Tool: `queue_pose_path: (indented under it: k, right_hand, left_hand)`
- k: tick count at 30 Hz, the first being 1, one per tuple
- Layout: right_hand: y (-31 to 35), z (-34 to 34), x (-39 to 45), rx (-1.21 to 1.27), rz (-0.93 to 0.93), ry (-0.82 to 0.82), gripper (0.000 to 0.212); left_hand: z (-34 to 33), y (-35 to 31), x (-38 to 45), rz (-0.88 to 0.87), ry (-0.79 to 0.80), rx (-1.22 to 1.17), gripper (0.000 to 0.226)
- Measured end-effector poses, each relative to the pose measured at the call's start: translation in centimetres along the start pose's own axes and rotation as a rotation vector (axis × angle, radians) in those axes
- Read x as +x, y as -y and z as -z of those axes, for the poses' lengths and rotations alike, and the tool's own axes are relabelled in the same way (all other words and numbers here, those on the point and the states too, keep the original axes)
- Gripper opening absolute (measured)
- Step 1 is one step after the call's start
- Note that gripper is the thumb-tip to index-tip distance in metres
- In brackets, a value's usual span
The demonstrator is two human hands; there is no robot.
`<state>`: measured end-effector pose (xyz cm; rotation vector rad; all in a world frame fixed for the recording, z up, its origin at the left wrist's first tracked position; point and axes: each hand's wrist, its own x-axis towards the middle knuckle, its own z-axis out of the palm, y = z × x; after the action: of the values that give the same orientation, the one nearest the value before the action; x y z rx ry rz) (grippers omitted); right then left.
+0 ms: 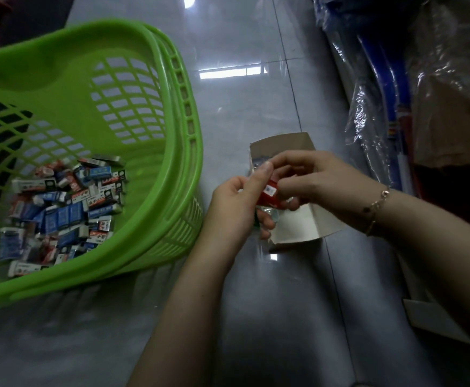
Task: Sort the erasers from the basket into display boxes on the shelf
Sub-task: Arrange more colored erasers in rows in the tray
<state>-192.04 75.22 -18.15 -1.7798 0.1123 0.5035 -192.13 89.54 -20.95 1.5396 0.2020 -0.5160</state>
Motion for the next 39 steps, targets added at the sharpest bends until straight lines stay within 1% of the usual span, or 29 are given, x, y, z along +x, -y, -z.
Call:
queue_pose_path:
  k: [2,5,7,8,10,12,13,14,15,16,17,18,20,21,22,24,25,27,28,29,30,31,32,33,34,36,37,38,39]
  right_hand:
    - [0.0,0.3,-0.2,-0.004,-0.003,-0.007,0.027]
    - [-0.1,0.7,-0.5,-0.010,-0.029,0.050,0.038]
    - [-0.2,0.9,-0.7,-0.004,-0.057,0.058,0.038]
    - [-0.1,1.0,-0.7,0.045,-0.074,0.053,0.035]
    - [-0.3,1.6,-0.7,0.241,-0.122,0.038,0.024]
    - [-0.4,2.4,-0.8,0.530,-0.180,-0.003,0.016]
    - [-0.6,2.7,-0.9,0.656,-0.205,-0.028,0.011]
    - [-0.6,2.9,-0.9,0.735,-0.233,-0.063,0.007]
    - [-0.7,3.1,-1.0,0.757,-0.255,-0.103,0.013]
    - [-0.8,3.1,-1.0,0.730,-0.275,-0.140,0.019]
    - [-0.9,3.2,-1.1,0.675,-0.276,-0.165,0.020]
    - [-0.8,2.9,-1.1,0.597,-0.277,-0.184,0.017]
    - [-0.7,2.4,-1.1,0.411,-0.259,-0.166,0.006]
    - [-0.8,2.1,-1.0,0.319,-0.244,-0.151,0.008]
    - [-0.8,1.8,-0.9,0.239,-0.233,-0.144,0.017]
    - [-0.8,1.3,-0.8,0.159,-0.214,-0.150,0.030]
    - [-0.8,1.1,-0.8,0.166,-0.210,-0.159,0.031]
    - [-0.8,1.2,-0.9,0.244,-0.229,-0.184,0.023]
    - [-0.8,1.2,-0.9,0.284,-0.231,-0.191,0.021]
    - [-0.8,1.3,-0.9,0.293,-0.225,-0.200,0.021]
    - [-0.9,1.4,-1.0,0.254,-0.212,-0.218,0.023]
    - [-1.0,1.5,-0.9,0.160,-0.188,-0.247,0.026]
    - [-1.1,1.6,-0.8,0.019,-0.157,-0.287,0.027]
    - [-1.4,1.7,-0.6,-0.165,-0.124,-0.326,0.027]
    - [-1.6,1.7,-0.4,-0.384,-0.104,-0.356,0.026]
    - [-1.9,1.3,0.1,-0.761,-0.108,-0.353,0.027]
    - [-2.0,0.8,0.3,-0.877,-0.114,-0.313,0.029]
    - [-2.1,0.3,0.5,-0.964,-0.124,-0.260,0.031]
    - [-2.2,-0.3,0.8,-1.033,-0.135,-0.208,0.033]
  left_hand:
    - [-0.1,-0.5,0.1,0.022,-0.004,0.072,0.050]
    - [-0.2,-1.0,0.1,0.043,0.028,0.148,0.045]
    - [-0.4,-1.1,0.0,0.089,0.062,0.139,0.048]
    - [-0.5,-1.1,0.0,0.124,0.076,0.087,0.049]
    - [-0.8,-1.2,-0.1,0.204,0.122,-0.137,0.041]
    - [-1.0,-1.5,-0.1,0.280,0.195,-0.492,0.019]
    - [-1.1,-1.6,-0.1,0.295,0.229,-0.651,0.018]
    - [-1.2,-1.6,-0.1,0.294,0.244,-0.760,0.023]
    - [-1.4,-1.4,0.1,0.281,0.229,-0.805,0.024]
    - [-1.6,-1.3,0.3,0.267,0.200,-0.813,0.020]
    - [-1.9,-1.2,0.5,0.248,0.161,-0.808,0.017]
    - [-2.1,-1.1,0.7,0.228,0.126,-0.805,0.016]
    - [-2.6,-0.8,1.2,0.177,0.056,-0.809,0.018]
    - [-2.9,-0.6,1.3,0.144,0.032,-0.816,0.019]
    - [-3.2,-0.4,1.3,0.108,0.013,-0.820,0.019]
    - [-4.0,-0.3,1.2,0.049,-0.026,-0.802,0.021]
    - [-4.3,-0.2,1.0,0.027,-0.042,-0.777,0.021]
    - [-4.5,0.0,0.8,-0.005,-0.047,-0.681,0.019]
    - [-4.4,0.3,0.7,-0.047,-0.055,-0.550,0.017]
    - [-4.1,0.6,0.7,-0.126,-0.081,-0.329,0.013]
    - [-3.6,1.1,0.6,-0.233,-0.124,-0.058,0.013]
    - [-3.1,1.5,0.6,-0.338,-0.179,0.200,0.019]
    - [-2.6,1.9,0.6,-0.416,-0.245,0.402,0.028]
    - [-2.1,2.2,0.6,-0.442,-0.304,0.537,0.037]
    - [-1.7,2.6,0.7,-0.397,-0.330,0.611,0.047]
    - [-1.0,3.1,1.0,-0.152,-0.274,0.681,0.064]
    - [-0.7,3.2,1.2,-0.029,-0.214,0.722,0.066]
    - [-0.6,3.4,1.4,0.052,-0.156,0.766,0.060]
    - [-0.5,3.4,1.5,0.088,-0.111,0.792,0.049]
